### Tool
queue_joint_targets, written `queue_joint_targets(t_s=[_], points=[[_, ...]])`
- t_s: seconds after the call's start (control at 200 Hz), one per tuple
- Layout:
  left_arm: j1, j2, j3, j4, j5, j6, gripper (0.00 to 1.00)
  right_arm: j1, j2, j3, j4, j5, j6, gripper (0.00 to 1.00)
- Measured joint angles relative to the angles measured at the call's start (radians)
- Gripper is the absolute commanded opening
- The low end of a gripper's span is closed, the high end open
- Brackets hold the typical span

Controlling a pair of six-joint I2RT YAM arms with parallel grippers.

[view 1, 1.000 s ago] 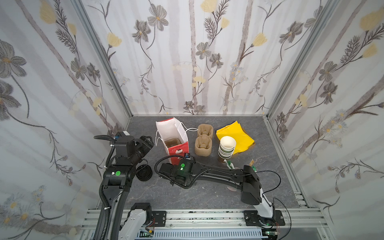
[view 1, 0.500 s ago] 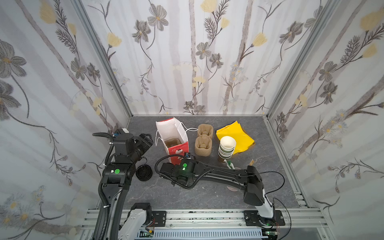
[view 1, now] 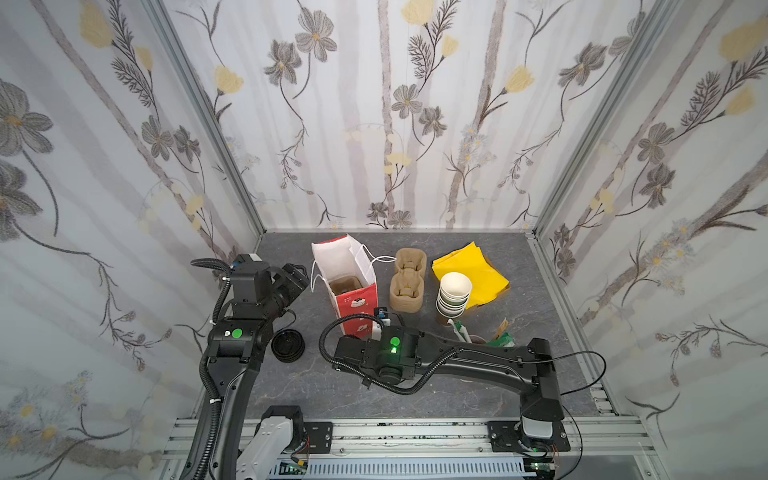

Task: Pack the takeout coffee
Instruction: 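Lift the black lid with the right gripper while the left gripper grips the bag rim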

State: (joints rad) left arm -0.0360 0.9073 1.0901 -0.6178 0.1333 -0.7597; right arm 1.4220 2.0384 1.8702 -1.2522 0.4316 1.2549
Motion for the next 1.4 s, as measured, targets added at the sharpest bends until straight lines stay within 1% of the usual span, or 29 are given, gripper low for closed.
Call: queue_joint_targets(t_s=[0.05,0.1,0.105,0.12,0.135,0.315,0.37,0.405,0.445,0.505,0.585,0.675,0.849,0.989,1.044,1.124,1.224,1.264,1.324,1.399], points=[[0.001,0.031,0.016,0.0,0.019,0.0,0.81,0.005,-0.019,-0.003,-0.013,0.005,-0.011,0.65],[0.001,0.064,0.034,0.0,0.035,0.0,0.83,0.007,-0.039,-0.004,-0.028,0.014,-0.025,0.64],[0.001,0.067,0.036,0.0,0.036,-0.001,0.85,0.007,-0.04,-0.004,-0.029,0.014,-0.026,0.64],[0.001,0.075,0.042,0.0,0.04,-0.001,0.97,0.006,-0.045,-0.004,-0.034,0.017,-0.03,0.64],[0.001,0.085,0.049,-0.001,0.047,-0.002,0.99,0.006,-0.05,-0.005,-0.037,0.019,-0.033,0.64],[0.001,0.206,0.136,0.006,0.087,-0.017,0.99,0.004,-0.121,-0.005,-0.077,0.039,-0.073,0.64],[0.001,0.239,0.156,0.005,0.1,-0.005,0.96,0.002,-0.144,-0.007,-0.087,0.043,-0.086,0.64],[0.001,0.254,0.167,0.005,0.104,0.0,0.92,0.001,-0.158,-0.01,-0.091,0.046,-0.087,0.64],[0.001,0.269,0.178,0.005,0.103,0.01,0.86,-0.002,-0.173,-0.012,-0.096,0.047,-0.101,0.63],[0.001,0.291,0.187,0.008,0.103,0.031,0.74,-0.01,-0.19,-0.014,-0.101,0.047,-0.113,0.63],[0.0,0.319,0.188,0.007,0.095,0.057,0.68,-0.018,-0.204,-0.014,-0.103,0.05,-0.135,0.63],[-0.002,0.342,0.188,0.007,0.084,0.078,0.55,-0.029,-0.213,-0.013,-0.105,0.052,-0.152,0.63],[-0.016,0.381,0.192,0.008,0.065,0.118,0.5,-0.043,-0.216,0.011,-0.105,0.063,-0.191,0.63],[-0.038,0.413,0.233,0.012,0.066,0.135,0.44,-0.054,-0.217,0.016,-0.105,0.066,-0.217,0.63],[-0.045,0.422,0.238,0.019,0.066,0.138,0.41,-0.058,-0.217,0.018,-0.105,0.066,-0.222,0.63],[-0.052,0.429,0.238,0.015,0.066,0.14,0.33,-0.066,-0.217,0.024,-0.105,0.065,-0.24,0.63],[-0.062,0.426,0.229,0.02,0.065,0.146,0.31,-0.081,-0.222,0.037,-0.105,0.064,-0.257,0.63],[-0.067,0.425,0.221,0.02,0.061,0.147,0.25,-0.086,-0.228,0.04,-0.105,0.064,-0.261,0.63],[-0.074,0.424,0.214,0.014,0.062,0.146,0.21,-0.093,-0.238,0.041,-0.105,0.064,-0.262,0.63],[-0.08,0.418,0.201,0.024,0.061,0.144,0.18,-0.098,-0.248,0.04,-0.105,0.065,-0.262,0.63]])
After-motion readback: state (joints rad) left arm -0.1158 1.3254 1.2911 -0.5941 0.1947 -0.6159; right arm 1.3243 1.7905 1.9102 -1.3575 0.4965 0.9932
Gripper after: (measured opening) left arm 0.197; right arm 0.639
